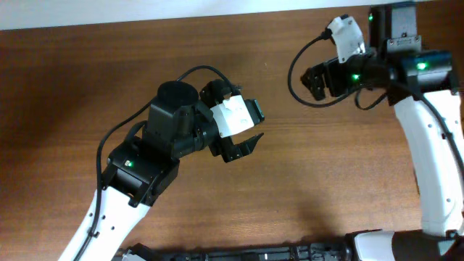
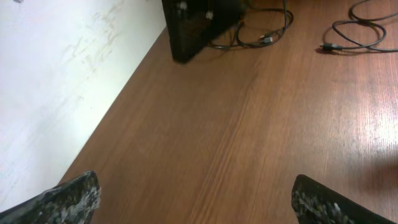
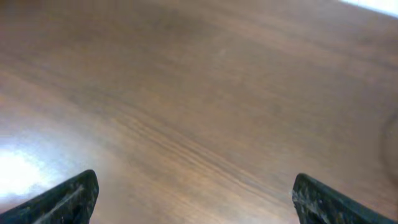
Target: Untangle cables
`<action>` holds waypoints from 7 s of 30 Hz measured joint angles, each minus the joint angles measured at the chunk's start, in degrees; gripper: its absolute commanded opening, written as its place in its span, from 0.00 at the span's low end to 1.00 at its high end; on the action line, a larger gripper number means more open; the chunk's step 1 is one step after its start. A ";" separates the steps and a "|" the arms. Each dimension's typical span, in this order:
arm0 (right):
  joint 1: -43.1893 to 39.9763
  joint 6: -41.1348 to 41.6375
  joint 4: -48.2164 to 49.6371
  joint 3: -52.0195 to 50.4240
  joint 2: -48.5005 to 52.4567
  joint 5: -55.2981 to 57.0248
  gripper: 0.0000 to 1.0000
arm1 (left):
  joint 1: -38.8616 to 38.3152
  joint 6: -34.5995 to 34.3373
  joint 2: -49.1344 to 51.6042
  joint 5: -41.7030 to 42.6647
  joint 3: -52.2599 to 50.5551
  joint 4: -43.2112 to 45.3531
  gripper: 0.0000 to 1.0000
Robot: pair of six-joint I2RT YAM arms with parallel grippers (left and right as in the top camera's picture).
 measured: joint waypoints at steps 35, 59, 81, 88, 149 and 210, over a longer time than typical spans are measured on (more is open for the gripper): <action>0.00 19.71 67.19 -95.38 -71.82 3.58 0.98 | 0.00 0.00 -0.04 0.00 0.00 0.04 0.99; 0.00 14.93 60.13 -95.54 -86.55 19.85 0.99 | -0.02 0.00 -0.02 0.00 0.00 0.02 0.99; 0.00 14.86 60.13 -95.54 -86.55 19.85 0.99 | -0.02 0.00 -0.02 0.00 0.00 0.02 0.99; 0.00 14.73 60.13 -95.54 -86.55 19.87 0.99 | -0.02 0.00 -0.07 -0.94 0.00 -10.21 0.99; 0.00 14.32 60.15 -95.54 -86.77 20.28 0.99 | 32.81 -33.44 -67.95 -21.86 -71.14 27.98 0.99; 0.00 14.32 60.15 -95.54 -86.77 20.28 0.99 | 32.81 -33.44 -67.95 -21.84 -71.14 27.98 0.99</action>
